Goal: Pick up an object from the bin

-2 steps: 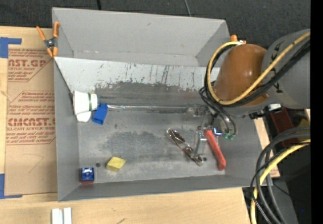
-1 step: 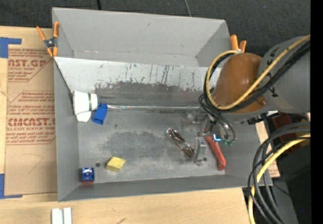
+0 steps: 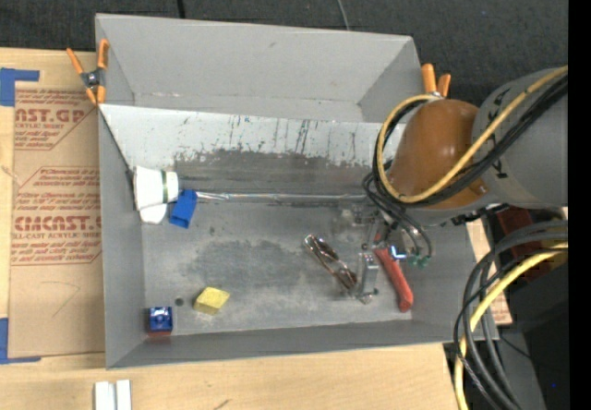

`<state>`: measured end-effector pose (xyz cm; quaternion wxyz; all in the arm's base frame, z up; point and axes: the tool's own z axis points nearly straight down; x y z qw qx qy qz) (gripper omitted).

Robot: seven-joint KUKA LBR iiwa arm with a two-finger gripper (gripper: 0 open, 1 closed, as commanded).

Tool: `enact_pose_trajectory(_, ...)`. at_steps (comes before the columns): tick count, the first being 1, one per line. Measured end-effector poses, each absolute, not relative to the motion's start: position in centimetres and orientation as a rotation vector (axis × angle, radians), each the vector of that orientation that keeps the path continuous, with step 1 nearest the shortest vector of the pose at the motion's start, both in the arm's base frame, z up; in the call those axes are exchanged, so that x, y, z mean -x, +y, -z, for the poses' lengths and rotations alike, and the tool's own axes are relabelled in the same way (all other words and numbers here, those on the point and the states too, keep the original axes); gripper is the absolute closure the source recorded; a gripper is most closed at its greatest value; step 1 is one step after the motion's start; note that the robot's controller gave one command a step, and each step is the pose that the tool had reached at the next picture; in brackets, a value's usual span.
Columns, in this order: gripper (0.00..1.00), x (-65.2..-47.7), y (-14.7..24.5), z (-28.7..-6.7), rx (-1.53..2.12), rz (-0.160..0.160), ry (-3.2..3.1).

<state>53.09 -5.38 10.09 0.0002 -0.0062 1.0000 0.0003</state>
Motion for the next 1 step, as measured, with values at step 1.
enact_pose_trajectory(1, 1.00, -50.68, -7.26, -6.94, 0.516, -0.005, 3.103)
